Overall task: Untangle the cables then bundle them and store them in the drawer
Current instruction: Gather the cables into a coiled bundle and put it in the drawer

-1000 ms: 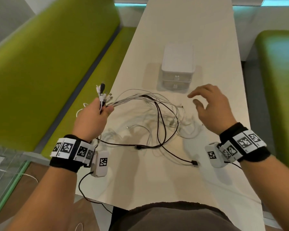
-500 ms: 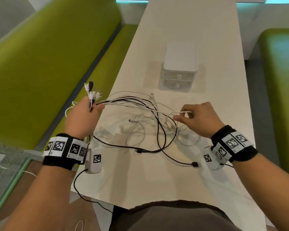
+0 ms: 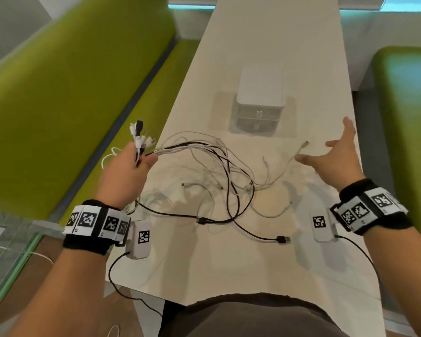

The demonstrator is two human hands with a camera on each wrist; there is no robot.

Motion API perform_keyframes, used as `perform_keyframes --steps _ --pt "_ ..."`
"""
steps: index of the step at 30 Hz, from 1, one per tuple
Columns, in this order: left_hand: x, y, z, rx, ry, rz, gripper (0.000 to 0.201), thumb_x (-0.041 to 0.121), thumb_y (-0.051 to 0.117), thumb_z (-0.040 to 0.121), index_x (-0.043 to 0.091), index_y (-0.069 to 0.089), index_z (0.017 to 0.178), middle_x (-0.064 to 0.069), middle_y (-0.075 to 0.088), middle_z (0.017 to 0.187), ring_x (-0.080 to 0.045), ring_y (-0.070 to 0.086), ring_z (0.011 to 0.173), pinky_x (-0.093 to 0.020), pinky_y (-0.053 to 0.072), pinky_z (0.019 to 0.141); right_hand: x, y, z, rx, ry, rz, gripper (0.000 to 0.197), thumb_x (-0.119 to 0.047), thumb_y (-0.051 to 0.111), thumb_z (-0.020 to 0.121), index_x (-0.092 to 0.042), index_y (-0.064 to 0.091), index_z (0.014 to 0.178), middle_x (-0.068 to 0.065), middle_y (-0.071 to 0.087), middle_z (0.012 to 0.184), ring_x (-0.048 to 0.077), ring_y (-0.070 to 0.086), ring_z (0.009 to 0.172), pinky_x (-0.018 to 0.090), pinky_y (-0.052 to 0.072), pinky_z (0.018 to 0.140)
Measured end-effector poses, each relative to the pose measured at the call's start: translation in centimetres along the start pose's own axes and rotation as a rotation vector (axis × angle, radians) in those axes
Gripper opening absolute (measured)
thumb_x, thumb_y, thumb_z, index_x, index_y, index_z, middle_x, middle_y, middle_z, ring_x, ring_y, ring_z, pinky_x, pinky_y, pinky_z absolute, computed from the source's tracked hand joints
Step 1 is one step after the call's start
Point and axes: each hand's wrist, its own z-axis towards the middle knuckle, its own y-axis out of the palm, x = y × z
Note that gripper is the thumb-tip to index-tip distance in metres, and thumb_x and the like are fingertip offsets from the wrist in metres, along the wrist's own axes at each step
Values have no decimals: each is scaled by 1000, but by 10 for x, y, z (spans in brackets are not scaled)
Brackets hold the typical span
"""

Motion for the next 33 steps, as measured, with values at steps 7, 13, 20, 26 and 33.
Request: perform_keyframes --steps 7,13,20,26,33 --pt "65 -1 -26 -148 339 139 43 56 47 97 22 52 122 0 69 94 -30 65 86 -49 53 73 -72 27 -65 -229 -885 -64 87 -30 76 80 -22 32 155 -1 37 156 16 29 147 45 24 124" --pt "93 -20 -28 -48 522 33 46 59 50 93 23 53 122 5 71 92 -28 67 82 -48 53 67 -87 75 -86 -510 -744 -267 34 -52 75 86 -21 67 94 -4 72 78 10 69 72 44 55 88" --pt "33 -25 1 43 198 127 37 54 51 98 34 48 129 -4 71 105 -38 64 97 -51 53 79 -47 51 -59 -678 -328 -222 52 -57 76 81 -11 62 63 -1 59 51 17 57 43 26 44 50" --pt "8 36 4 -211 -28 105 30 43 54 101 13 52 104 -8 65 95 -35 62 91 -45 50 77 -40 36 -55 -486 -605 -392 34 -39 37 109 -21 60 90 -24 58 63 -2 52 63 25 33 61" --pt "42 39 -3 -145 221 118 25 40 58 97 18 53 105 5 54 95 -24 58 91 -39 46 77 -31 41 -38 -467 -547 -881 35 -32 45 105 -15 69 86 7 69 85 27 61 77 36 45 65"
